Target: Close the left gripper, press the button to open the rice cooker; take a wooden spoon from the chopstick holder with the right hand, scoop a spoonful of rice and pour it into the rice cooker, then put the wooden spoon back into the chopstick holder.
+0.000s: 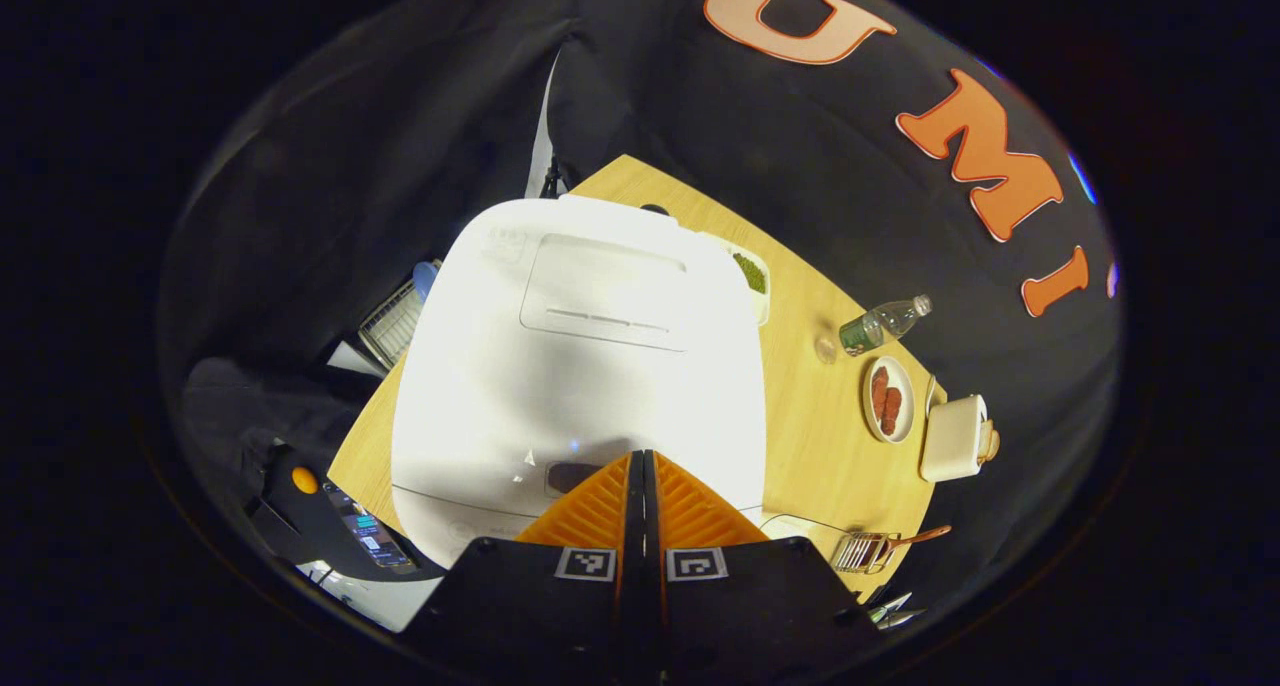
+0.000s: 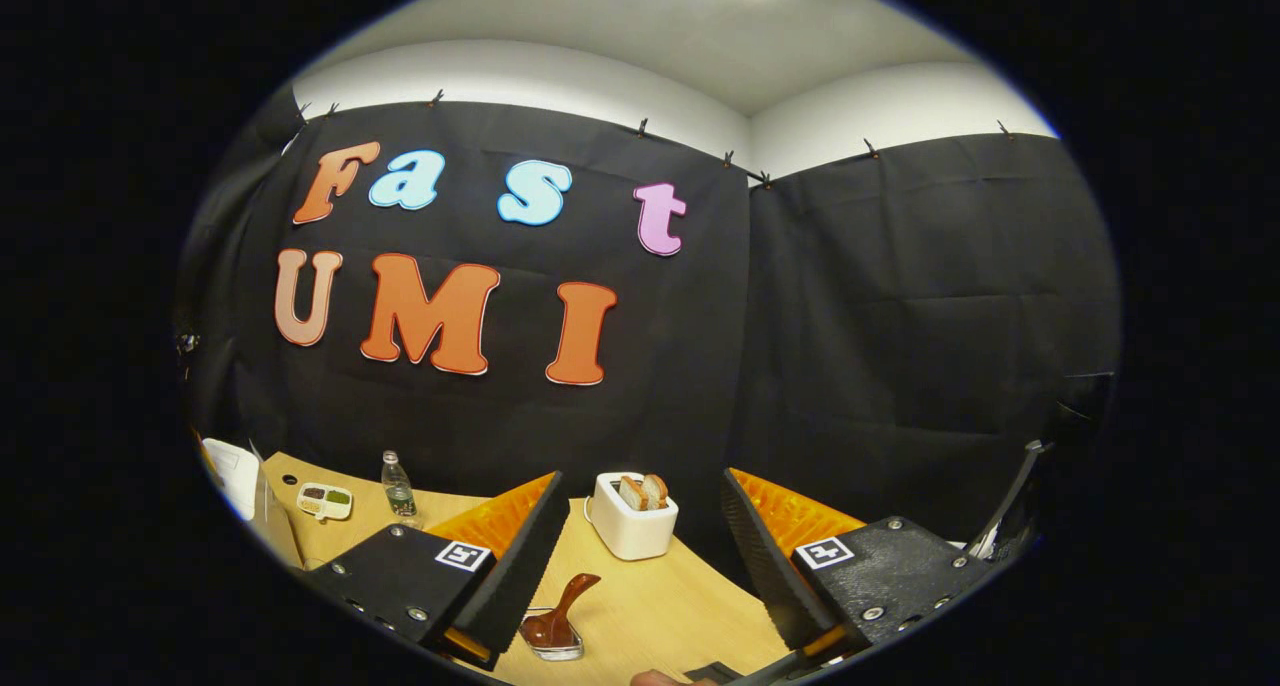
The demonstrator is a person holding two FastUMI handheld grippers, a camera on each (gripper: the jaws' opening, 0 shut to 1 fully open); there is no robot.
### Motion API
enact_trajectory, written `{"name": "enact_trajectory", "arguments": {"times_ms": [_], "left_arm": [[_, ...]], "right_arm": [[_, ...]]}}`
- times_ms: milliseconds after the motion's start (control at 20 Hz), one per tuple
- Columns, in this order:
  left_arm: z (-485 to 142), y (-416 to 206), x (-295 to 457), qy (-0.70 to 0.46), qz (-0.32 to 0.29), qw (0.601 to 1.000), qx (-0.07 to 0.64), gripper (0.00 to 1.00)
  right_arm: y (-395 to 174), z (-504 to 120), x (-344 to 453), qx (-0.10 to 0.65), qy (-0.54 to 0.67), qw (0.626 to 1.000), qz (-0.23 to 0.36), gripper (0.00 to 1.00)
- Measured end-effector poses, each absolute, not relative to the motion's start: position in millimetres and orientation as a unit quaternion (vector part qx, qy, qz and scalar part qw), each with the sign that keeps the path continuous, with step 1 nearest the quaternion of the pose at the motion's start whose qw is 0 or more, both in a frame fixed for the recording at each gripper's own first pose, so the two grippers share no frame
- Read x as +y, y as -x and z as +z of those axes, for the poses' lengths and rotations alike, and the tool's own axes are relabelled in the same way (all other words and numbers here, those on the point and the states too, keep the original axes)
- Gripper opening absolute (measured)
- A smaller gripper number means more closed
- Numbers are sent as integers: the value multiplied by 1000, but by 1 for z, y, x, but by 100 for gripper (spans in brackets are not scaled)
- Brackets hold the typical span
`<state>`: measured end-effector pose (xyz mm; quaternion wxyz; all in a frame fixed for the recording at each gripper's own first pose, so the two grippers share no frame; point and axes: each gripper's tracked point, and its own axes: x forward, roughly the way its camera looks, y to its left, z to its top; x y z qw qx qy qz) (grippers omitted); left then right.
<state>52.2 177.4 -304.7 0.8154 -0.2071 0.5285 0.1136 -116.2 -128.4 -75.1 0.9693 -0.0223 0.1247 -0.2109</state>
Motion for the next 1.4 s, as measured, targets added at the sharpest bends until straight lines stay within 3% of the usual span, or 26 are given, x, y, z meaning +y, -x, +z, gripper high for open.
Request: {"name": "enact_trajectory", "arguments": {"times_ms": [350, 600, 750, 950, 1400], "left_arm": [[-282, -58, 177, 170, 112, 845, 494, 5], [-194, -94, 181, 108, 99, 924, 352, 5], [-149, -105, 174, 78, 97, 952, 281, 5], [-135, -95, 150, 88, 82, 961, 250, 5], [-58, -62, 87, 87, 35, 991, 96, 8]], "right_arm": [[111, -95, -130, 144, 14, 967, -210, 95], [103, -131, -128, 186, -8, 963, -197, 95], [98, -158, -118, 216, -33, 960, -172, 95], [94, -192, -115, 252, -43, 955, -151, 96], [82, -284, -106, 354, -99, 925, -97, 96]]}}
